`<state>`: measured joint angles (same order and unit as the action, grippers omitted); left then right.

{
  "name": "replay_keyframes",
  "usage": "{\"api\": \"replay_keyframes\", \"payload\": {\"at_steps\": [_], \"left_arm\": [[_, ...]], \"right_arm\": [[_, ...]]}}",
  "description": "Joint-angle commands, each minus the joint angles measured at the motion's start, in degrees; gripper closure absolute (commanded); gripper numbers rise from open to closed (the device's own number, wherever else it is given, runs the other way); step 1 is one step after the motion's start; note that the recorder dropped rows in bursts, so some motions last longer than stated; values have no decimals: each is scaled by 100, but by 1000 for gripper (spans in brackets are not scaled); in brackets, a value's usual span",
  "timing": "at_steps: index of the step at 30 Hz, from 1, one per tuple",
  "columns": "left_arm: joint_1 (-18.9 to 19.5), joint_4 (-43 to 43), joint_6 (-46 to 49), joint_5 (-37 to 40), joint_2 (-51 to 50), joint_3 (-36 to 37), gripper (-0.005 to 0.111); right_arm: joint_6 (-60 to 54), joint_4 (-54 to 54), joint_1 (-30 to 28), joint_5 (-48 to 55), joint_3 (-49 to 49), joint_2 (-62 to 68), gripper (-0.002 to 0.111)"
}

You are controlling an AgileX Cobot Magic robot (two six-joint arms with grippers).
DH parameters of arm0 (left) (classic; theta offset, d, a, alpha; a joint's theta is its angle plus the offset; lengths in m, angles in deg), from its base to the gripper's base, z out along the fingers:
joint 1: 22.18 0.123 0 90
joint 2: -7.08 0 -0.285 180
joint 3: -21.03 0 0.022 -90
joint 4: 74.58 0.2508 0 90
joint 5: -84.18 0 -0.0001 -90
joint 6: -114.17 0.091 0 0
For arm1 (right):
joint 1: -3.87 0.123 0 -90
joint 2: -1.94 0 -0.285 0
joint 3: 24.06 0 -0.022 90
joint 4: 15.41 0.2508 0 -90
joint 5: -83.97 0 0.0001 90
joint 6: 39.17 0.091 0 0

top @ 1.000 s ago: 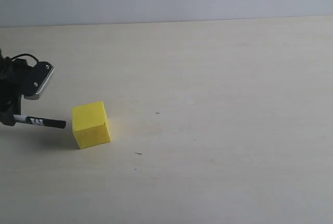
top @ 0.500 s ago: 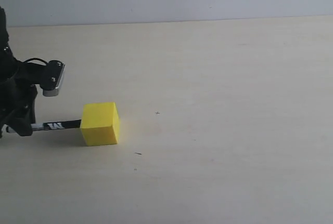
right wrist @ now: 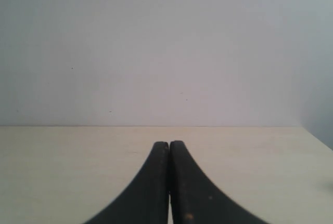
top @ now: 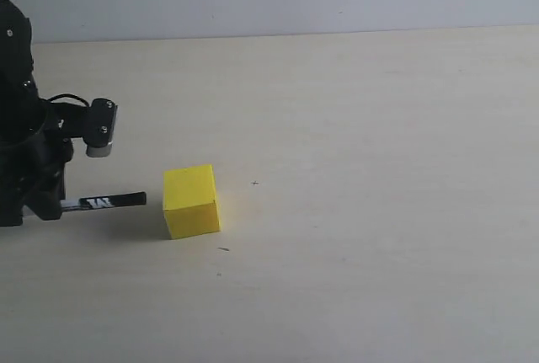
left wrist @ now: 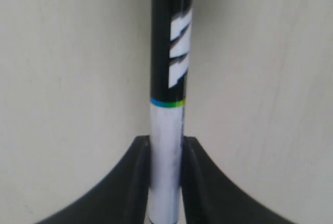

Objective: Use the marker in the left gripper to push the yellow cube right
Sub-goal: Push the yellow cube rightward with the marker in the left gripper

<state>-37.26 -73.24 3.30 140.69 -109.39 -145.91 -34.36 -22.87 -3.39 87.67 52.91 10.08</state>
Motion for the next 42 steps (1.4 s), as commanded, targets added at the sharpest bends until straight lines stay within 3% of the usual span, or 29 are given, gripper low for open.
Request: {"api": "replay_keyframes", "payload": {"at_steps": [1,3,8,13,21,26,34,42], "left_arm": [[-592,-389,-81,-685,-4,-4,107],[-899,-411,-81,-875,-4,-72,107],[-549,-64,-239,-153,-4,-265,107],[-560,297,-239,59,-4,-265,107],[-1216,216,-239,-434,-13,-406,107],[-1649,88,-212,-276,-130,-679,107],[-1140,101,-513,394,-198,-708,107],[-1091,11,-664,785,-195,-708,107]], "right_arm": [[-4,-11,-38,-17,24,-35,108],[-4,-11,-38,-17,24,-35,108],[-4,-11,-38,-17,24,-35,108],[-4,-11,-38,-17,24,-35,108],[-4,-11,-38,-17,24,-35,108],[-4,-11,-38,-17,24,-35,108],[-4,-11,-38,-17,24,-35,108],[-4,-11,-38,-17,24,-35,108]]}}
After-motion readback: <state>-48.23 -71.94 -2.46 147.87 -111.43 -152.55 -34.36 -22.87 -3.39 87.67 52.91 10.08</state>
